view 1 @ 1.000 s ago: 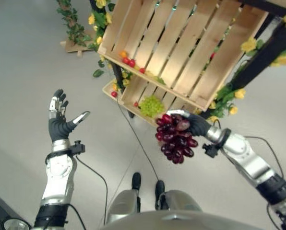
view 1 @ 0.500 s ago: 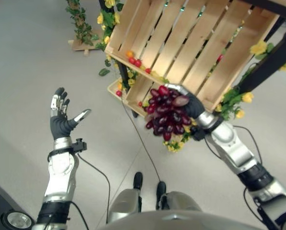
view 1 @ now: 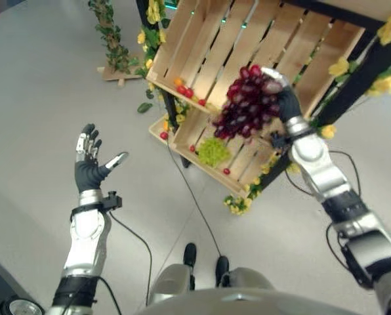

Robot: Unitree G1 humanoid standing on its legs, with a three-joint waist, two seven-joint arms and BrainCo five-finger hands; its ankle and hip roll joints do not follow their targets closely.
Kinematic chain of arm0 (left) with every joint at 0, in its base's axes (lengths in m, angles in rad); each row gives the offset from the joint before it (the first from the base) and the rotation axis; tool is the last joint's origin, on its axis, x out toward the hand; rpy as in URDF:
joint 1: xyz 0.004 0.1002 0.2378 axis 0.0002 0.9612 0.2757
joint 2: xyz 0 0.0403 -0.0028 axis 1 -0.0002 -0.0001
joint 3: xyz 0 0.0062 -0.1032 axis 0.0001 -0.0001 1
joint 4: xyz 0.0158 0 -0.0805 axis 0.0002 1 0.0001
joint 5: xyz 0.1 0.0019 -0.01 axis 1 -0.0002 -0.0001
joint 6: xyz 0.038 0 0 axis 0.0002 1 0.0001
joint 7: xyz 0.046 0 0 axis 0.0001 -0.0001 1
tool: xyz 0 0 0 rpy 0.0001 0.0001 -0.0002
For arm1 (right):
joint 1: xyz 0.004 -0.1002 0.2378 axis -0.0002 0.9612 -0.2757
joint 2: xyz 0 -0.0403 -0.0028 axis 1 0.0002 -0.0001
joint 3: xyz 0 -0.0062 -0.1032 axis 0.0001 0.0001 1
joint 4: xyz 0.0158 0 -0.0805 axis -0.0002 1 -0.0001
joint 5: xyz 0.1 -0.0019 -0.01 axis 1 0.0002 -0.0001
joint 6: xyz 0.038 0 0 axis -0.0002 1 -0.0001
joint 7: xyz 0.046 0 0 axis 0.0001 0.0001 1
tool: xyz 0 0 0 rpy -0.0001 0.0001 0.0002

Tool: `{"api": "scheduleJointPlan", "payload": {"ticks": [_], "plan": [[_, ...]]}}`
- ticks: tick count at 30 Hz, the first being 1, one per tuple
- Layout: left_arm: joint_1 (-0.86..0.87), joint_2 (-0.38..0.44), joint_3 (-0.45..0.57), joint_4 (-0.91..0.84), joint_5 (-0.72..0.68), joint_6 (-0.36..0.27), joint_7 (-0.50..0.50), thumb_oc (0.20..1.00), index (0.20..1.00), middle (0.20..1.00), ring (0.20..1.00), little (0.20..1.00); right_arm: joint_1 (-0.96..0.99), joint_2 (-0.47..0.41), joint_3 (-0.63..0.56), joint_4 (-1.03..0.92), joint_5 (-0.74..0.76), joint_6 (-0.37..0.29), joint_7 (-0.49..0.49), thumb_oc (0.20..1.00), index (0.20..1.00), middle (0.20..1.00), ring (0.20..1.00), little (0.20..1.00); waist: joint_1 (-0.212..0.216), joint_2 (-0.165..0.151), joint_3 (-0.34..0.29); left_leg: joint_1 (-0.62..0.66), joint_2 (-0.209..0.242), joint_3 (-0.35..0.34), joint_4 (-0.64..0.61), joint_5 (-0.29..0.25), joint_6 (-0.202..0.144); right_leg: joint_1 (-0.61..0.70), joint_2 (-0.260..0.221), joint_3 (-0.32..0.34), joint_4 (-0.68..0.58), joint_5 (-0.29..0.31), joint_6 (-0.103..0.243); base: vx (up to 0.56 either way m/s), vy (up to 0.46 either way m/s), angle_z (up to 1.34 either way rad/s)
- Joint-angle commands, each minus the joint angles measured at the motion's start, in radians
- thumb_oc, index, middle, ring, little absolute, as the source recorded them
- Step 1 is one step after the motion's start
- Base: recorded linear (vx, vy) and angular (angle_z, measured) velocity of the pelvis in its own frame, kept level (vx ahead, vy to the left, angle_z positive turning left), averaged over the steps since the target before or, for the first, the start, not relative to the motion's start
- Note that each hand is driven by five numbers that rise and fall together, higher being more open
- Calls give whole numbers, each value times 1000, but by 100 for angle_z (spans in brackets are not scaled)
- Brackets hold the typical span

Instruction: Pick up the fruits from the basket on one side to the basket on the other side

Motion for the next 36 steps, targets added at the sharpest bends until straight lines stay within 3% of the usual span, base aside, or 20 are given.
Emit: {"api": "scheduleJointPlan", "payload": {"ticks": [1, 16, 17, 36], "plan": [[-8, 73, -5, -25, -29, -24, -4, 1000, 1000, 1000, 1000, 1000, -150, -9, -37, 117, 56, 7, -93, 200, 200, 200, 200, 200, 37, -53, -20, 44, -9, 10, 42, -111, -3, 26, -77, 52, -40, 106, 113, -13, 3, -6], [-19, 107, -31, -28, -36, -13, 4, 1000, 1000, 1000, 1000, 1000, -395, 58, 29, 355, 115, 36, -145, 200, 200, 200, 200, 200, 54, -60, -6, 38, -7, 12, 42, -106, -5, 20, -73, 53, -45, 116, 113, -2, 1, 2], [-21, 108, -31, -31, -35, -12, 6, 1000, 1000, 1000, 1000, 1000, -399, 61, 34, 352, 115, 38, -144, 1000, 1000, 1000, 1000, 1000, 56, -61, -5, 35, -8, 10, 43, -106, -5, 19, -72, 54, -45, 118, 114, -8, 5, 4], [-23, 99, -30, -29, -31, -10, 12, 1000, 1000, 1000, 1000, 1000, -351, 69, 32, 301, 101, 35, -134, 1000, 1000, 1000, 1000, 1000, 54, -63, -1, 35, -9, 13, 45, -109, -4, 16, -71, 57, -45, 120, 112, 0, 0, 0]]}}
